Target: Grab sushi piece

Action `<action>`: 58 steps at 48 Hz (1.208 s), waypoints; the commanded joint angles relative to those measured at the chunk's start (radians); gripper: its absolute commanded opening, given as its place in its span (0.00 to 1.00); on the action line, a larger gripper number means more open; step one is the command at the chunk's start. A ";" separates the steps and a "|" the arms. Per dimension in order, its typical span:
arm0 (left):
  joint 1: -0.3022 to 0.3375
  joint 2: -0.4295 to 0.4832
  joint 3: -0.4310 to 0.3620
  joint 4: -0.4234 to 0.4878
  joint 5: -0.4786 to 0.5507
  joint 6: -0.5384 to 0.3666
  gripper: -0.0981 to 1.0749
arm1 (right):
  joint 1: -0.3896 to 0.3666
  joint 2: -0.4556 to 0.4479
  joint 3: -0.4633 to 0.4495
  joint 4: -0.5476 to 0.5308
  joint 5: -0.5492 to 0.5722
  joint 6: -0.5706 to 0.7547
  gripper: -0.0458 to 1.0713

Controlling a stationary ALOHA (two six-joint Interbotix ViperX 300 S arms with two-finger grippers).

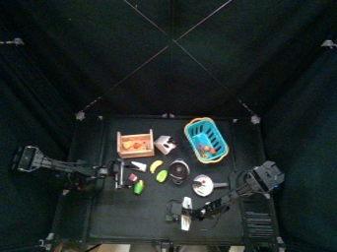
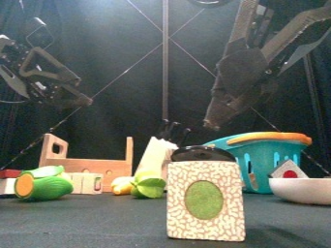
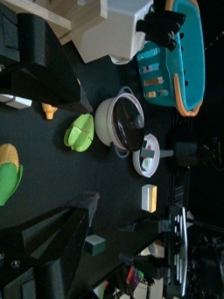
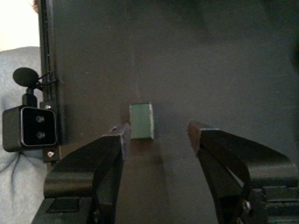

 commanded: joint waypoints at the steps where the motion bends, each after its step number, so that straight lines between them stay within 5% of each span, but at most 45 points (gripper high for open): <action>1: -0.002 0.002 -0.009 0.002 -0.005 -0.002 0.96 | 0.003 0.005 -0.048 -0.005 0.002 -0.002 0.84; 34: -0.002 0.002 -0.009 0.002 -0.005 -0.002 0.96 | -0.005 0.140 -0.097 0.014 -0.005 0.000 0.82; 58: -0.002 0.002 -0.009 0.002 -0.006 -0.002 0.96 | -0.008 0.129 -0.109 0.017 0.023 0.000 0.50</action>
